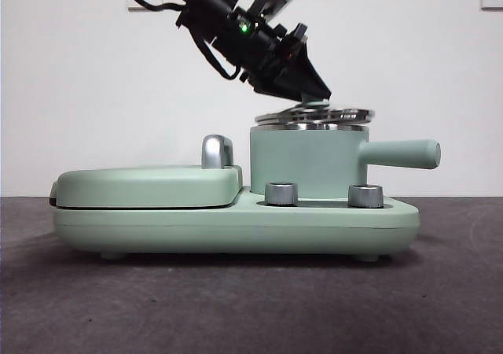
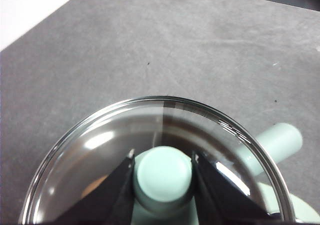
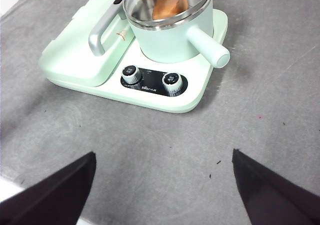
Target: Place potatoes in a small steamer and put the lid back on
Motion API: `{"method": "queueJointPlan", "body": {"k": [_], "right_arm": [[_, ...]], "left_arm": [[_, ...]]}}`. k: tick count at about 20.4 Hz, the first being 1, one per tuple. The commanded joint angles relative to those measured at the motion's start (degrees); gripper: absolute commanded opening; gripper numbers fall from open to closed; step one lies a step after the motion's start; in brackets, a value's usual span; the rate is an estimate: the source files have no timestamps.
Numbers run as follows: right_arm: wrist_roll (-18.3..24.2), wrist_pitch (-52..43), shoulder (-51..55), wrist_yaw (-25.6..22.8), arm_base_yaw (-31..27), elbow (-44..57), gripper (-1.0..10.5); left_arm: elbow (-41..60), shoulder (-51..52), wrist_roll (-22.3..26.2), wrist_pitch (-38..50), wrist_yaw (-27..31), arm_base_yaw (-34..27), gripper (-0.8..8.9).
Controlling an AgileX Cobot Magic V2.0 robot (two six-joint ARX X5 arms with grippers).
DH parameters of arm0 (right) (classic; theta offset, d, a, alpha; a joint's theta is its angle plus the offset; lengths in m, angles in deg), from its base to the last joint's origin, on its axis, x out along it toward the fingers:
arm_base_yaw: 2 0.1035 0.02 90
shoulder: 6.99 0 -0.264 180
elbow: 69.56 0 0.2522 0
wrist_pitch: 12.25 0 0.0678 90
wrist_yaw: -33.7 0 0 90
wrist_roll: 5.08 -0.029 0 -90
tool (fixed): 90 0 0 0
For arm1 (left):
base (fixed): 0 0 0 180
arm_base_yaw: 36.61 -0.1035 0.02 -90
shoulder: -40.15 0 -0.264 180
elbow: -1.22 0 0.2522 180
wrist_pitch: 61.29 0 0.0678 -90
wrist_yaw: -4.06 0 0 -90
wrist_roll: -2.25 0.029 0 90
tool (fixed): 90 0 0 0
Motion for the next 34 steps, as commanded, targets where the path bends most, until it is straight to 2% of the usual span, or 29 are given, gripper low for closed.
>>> {"method": "queueJointPlan", "body": {"k": [1, 3, 10, 12, 14, 16, 18, 20, 24, 26, 28, 34], "right_arm": [[-0.87, -0.33, -0.07, 0.07, 0.31, -0.48, 4.3], [-1.05, -0.37, -0.07, 0.04, 0.31, -0.48, 4.3], [-1.49, -0.46, -0.07, -0.11, 0.28, -0.48, 4.3], [-1.51, -0.46, -0.07, -0.11, 0.28, -0.48, 4.3], [-1.53, -0.46, -0.07, -0.11, 0.28, -0.48, 4.3], [-1.53, -0.44, -0.07, -0.09, 0.31, -0.48, 4.3], [-1.51, -0.44, -0.07, -0.09, 0.28, -0.48, 4.3], [-1.51, -0.46, -0.07, -0.09, 0.31, -0.48, 4.3], [-1.51, -0.61, -0.07, -0.04, 0.31, -0.48, 4.3], [-1.51, -0.72, -0.07, 0.11, 0.31, -0.48, 4.3], [-1.51, -0.85, -0.07, 0.15, 0.31, -0.48, 4.3], [-1.53, -0.98, -0.07, 0.37, 0.31, -0.48, 4.3]], "left_arm": [[-1.73, -1.97, -0.98, 1.55, 0.5, -0.15, 0.13], [-1.73, -1.99, -0.74, 1.57, 2.6, -0.17, 0.13], [-1.73, -2.08, -0.11, 1.9, 2.64, -0.11, 0.16], [-1.73, -2.08, -0.15, 1.9, 2.64, 0.2, 0.45], [-1.75, -2.08, -0.33, 2.16, 2.64, 0.52, 1.69], [-2.36, -1.84, -1.42, 2.19, 2.64, 0.57, 3.39], [-5.09, -1.46, -6.8, 0.28, 2.64, 0.52, 4.5], [-10.1, -0.92, -11.21, -5.95, 2.62, 0.52, 4.64], [-24.33, 0.11, -11.8, -32.0, 2.6, 0.55, 4.63], [-28.3, 1.46, -11.89, -42.01, 2.47, 0.55, 4.63], [-28.68, 4.31, -12.7, -46.64, 2.38, 0.55, 4.63], [-27.71, 14.93, -14.56, -52.61, 2.36, 0.09, 4.62]]}}
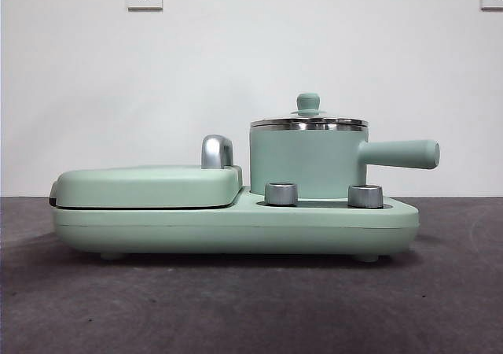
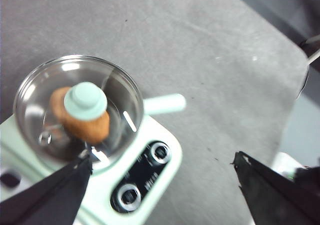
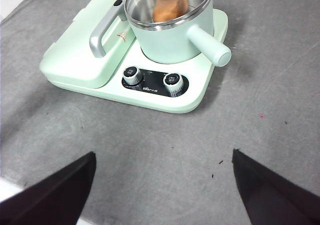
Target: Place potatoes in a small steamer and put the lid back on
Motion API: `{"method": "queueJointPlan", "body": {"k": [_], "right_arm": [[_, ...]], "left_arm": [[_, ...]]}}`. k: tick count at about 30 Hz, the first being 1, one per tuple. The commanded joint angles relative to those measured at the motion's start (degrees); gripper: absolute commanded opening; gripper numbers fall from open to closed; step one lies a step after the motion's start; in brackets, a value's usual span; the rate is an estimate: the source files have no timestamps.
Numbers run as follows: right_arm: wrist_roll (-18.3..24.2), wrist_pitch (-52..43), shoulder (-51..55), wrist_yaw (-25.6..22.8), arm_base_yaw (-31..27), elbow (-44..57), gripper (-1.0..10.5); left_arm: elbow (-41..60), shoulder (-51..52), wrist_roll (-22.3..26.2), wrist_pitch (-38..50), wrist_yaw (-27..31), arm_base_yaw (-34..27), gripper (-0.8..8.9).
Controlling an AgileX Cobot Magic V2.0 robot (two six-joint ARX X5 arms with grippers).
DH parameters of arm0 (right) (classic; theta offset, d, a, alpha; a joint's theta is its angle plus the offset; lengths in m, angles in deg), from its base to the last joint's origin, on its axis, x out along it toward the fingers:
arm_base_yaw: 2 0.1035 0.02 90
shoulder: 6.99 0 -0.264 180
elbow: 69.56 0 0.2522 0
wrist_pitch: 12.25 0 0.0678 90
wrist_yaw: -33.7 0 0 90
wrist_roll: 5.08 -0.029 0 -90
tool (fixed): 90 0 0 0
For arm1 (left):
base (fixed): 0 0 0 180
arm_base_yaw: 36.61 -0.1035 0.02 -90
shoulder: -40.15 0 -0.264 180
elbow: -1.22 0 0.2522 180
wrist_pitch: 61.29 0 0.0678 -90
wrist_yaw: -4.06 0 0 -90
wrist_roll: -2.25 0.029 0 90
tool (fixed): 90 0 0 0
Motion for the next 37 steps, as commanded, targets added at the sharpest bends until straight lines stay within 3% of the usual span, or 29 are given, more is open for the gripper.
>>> {"method": "queueJointPlan", "body": {"k": [1, 10, 19, 25, 32, 34, 35, 37], "right_arm": [[-0.61, -0.81, -0.07, 0.44, 0.31, -0.48, 4.3], [-0.59, -0.81, -0.07, 7.54, 0.31, -0.48, 4.3], [-0.5, -2.12, -0.13, 13.4, 0.31, -0.48, 4.3], [-0.48, -5.38, -0.15, 15.47, 0.31, -0.48, 4.3], [-0.48, -7.23, -0.15, 17.79, 0.31, -0.48, 4.3], [-0.46, -7.23, -0.15, 17.7, 0.31, -0.48, 4.3], [-0.55, -7.21, -0.15, 17.68, 0.31, -0.48, 4.1], [-0.5, -6.93, -0.15, 17.75, 0.28, -0.48, 1.5]], "left_arm": [[-0.39, 4.0, -0.42, -0.85, -0.15, 0.26, 4.62], [13.22, 22.1, -0.39, -4.57, 0.24, 0.26, 4.59], [40.74, 45.99, 0.46, 0.09, 0.24, 0.26, 4.28], [54.4, 56.59, -3.26, 2.34, 0.24, 0.26, 4.27], [71.06, 67.38, -11.98, 15.12, 0.24, 0.26, 4.26], [74.64, 69.57, -13.35, 17.55, 0.24, 0.26, 3.62], [76.13, 70.44, -13.57, 18.38, 0.24, 0.26, 2.61], [77.9, 71.45, -12.83, 18.47, 0.24, 0.26, -0.17]]}}
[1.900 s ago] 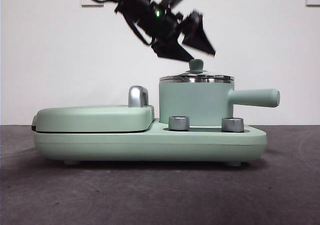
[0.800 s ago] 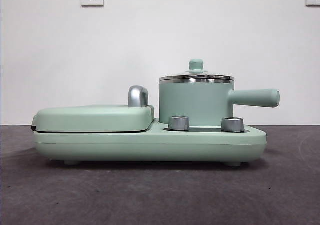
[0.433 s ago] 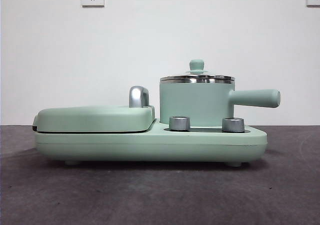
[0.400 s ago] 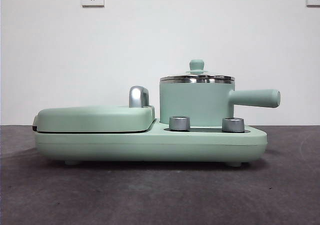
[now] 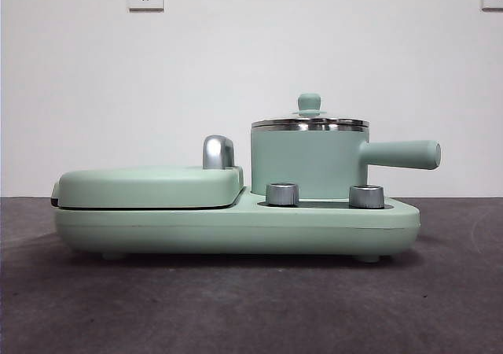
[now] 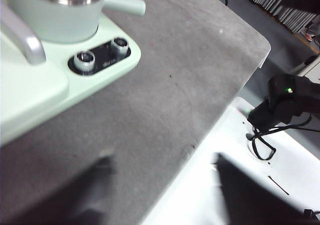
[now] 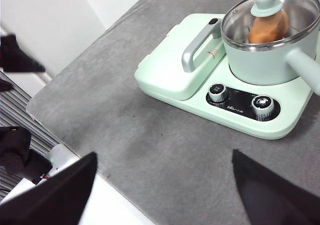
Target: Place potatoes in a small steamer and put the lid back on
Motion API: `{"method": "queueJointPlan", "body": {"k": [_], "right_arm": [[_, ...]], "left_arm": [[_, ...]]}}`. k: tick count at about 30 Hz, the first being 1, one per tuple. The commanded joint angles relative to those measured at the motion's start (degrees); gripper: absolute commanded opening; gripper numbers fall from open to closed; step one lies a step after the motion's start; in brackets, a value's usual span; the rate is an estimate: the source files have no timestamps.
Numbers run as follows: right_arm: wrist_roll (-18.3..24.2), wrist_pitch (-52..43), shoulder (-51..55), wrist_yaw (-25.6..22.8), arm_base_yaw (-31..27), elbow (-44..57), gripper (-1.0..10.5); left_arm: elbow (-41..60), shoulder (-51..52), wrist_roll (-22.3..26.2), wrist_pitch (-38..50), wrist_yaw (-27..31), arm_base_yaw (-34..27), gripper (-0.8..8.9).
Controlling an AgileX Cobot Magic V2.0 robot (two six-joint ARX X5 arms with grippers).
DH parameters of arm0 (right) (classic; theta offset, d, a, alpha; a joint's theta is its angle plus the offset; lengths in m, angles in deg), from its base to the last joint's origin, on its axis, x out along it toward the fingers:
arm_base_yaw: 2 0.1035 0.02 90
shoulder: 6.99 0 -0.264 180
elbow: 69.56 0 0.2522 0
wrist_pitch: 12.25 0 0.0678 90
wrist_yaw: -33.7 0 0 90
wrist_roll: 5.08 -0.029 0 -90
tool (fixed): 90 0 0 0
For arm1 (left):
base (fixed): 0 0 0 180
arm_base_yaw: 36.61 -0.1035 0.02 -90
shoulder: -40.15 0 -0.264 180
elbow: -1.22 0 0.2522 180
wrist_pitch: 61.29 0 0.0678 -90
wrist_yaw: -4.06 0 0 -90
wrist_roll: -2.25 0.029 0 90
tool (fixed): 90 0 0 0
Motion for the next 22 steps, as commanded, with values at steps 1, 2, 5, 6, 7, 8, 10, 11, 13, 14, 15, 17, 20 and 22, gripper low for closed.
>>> {"method": "queueJointPlan", "body": {"k": [1, 2, 5, 6, 7, 8, 10, 11, 13, 14, 15, 17, 20, 22], "right_arm": [[-0.22, -0.26, -0.15, 0.11, 0.28, -0.48, 0.1], [-0.15, -0.17, -0.15, 0.04, 0.28, -0.48, 0.2], [-0.15, -0.44, -0.15, -0.15, 0.24, -0.48, 0.2], [-0.13, -0.63, -0.15, -0.2, 0.24, -0.48, 0.2], [-0.15, -0.79, -0.15, -0.13, 0.24, -0.48, 0.2], [-0.15, -0.85, -0.15, -0.07, 0.24, -0.48, 0.2], [-0.13, -0.79, -0.15, -0.07, 0.24, -0.48, 0.2], [-0.11, -0.81, -0.15, -0.07, 0.24, -0.48, 0.2], [-0.11, -0.81, -0.15, -0.07, 0.24, -0.48, 0.2], [-0.09, -0.81, -0.15, -0.07, 0.24, -0.48, 0.2], [-0.09, -0.81, -0.15, -0.07, 0.24, -0.48, 0.2], [-0.09, -0.81, -0.15, -0.07, 0.24, -0.48, 0.2], [-0.09, -0.81, -0.15, -0.07, 0.24, -0.48, 0.2], [-0.09, -0.81, -0.15, -0.07, 0.24, -0.48, 0.2]], "left_arm": [[1.18, 0.24, -0.96, 1.03, 0.17, 0.28, 0.23], [1.36, 0.31, -0.48, 0.92, 0.17, 0.28, 0.14], [1.36, 0.28, -0.37, 0.87, 0.17, 0.28, 0.15], [1.36, 0.28, -0.5, 0.79, 0.17, 0.28, 0.15], [1.36, 0.28, -0.57, 0.68, 0.15, 0.28, 0.15], [1.36, 0.28, -0.57, 0.59, 0.15, 0.31, 0.15], [1.36, 0.28, -0.55, 0.66, 0.15, 0.28, 0.15], [1.36, 0.28, -0.52, 0.66, 0.15, 0.28, 0.15], [1.36, 0.28, -0.55, 0.66, 0.15, 0.28, 0.15], [1.33, 0.28, -0.55, 0.66, 0.15, 0.31, 0.15], [1.36, 0.28, -0.55, 0.66, 0.15, 0.31, 0.15], [1.36, 0.28, -0.52, 0.66, 0.15, 0.28, 0.15], [1.36, 0.28, -0.55, 0.66, 0.15, 0.31, 0.15], [1.33, 0.33, -0.5, 0.66, 0.15, 0.63, 0.15]]}}
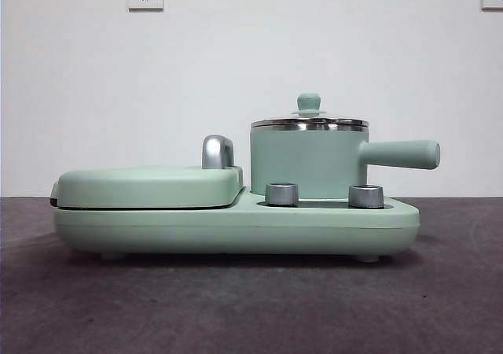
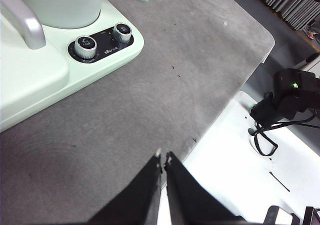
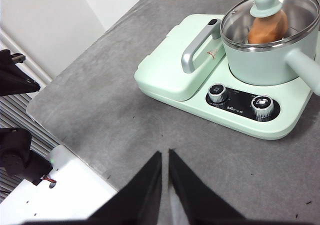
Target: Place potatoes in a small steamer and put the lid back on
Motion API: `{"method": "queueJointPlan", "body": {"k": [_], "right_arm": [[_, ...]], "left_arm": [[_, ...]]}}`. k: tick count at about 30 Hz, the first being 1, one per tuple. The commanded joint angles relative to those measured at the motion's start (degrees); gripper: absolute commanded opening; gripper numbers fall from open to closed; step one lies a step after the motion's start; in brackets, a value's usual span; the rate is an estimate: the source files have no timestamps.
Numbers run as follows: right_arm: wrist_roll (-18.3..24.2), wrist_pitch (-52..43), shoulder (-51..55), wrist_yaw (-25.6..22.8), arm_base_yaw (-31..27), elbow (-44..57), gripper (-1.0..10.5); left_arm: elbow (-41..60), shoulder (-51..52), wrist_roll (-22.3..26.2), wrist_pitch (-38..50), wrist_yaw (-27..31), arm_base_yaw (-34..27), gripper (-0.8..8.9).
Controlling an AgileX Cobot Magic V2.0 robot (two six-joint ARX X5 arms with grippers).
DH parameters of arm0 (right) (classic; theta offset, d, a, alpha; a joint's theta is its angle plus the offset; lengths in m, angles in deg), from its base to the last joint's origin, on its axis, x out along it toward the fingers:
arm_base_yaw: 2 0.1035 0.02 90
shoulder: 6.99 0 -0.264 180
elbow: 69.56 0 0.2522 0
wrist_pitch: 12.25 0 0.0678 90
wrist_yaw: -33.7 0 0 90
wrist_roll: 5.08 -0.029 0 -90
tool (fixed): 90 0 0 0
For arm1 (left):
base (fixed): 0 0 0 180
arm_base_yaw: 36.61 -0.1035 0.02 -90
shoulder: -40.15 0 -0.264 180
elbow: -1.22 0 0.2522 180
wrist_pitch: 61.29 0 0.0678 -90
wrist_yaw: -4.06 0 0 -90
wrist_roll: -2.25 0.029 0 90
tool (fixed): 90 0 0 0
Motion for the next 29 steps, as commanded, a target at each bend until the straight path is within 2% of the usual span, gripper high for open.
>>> {"method": "queueJointPlan", "body": {"k": [1, 5, 7, 9, 12, 14, 16, 20, 23, 29], "right_arm": [[0.07, -0.63, -0.15, 0.0, 0.24, -0.48, 0.2], [0.07, -0.63, -0.15, 0.0, 0.24, -0.48, 0.2], [0.07, -0.63, -0.15, 0.0, 0.24, -0.48, 0.2], [0.07, -0.63, -0.13, -0.02, 0.24, -0.48, 0.2], [0.07, -0.63, -0.13, 0.0, 0.24, -0.48, 0.2], [0.07, -0.63, -0.13, 0.0, 0.24, -0.48, 0.2], [0.07, -0.63, -0.13, -0.02, 0.24, -0.48, 0.2], [0.07, -0.63, -0.13, 0.0, 0.24, -0.48, 0.2], [0.07, -0.63, -0.13, 0.0, 0.24, -0.48, 0.2], [0.07, -0.63, -0.13, 0.0, 0.24, -0.48, 0.2]], "left_arm": [[-0.55, -0.13, 0.11, 0.63, 0.11, 1.68, 0.15], [-0.55, 1.05, 0.15, 0.57, 0.11, 4.72, 0.15], [-0.55, 2.62, 2.71, 0.61, 0.17, 5.53, 0.15], [-0.55, 4.0, 5.79, 2.01, 0.28, 5.51, 0.15], [-0.52, 6.6, 4.46, 4.42, 0.28, 4.76, 0.15], [-0.11, 8.41, 5.81, 5.9, 0.37, 3.5, 0.15], [1.4, 10.62, 6.49, 7.87, 1.38, 1.09, 0.15], [7.02, 16.33, 6.01, 9.16, 10.47, -6.38, 0.15], [14.03, 21.22, 5.92, 13.4, 14.91, -13.42, 0.16], [30.14, 29.86, 5.75, 30.1, 16.48, -24.33, 0.15]]}}
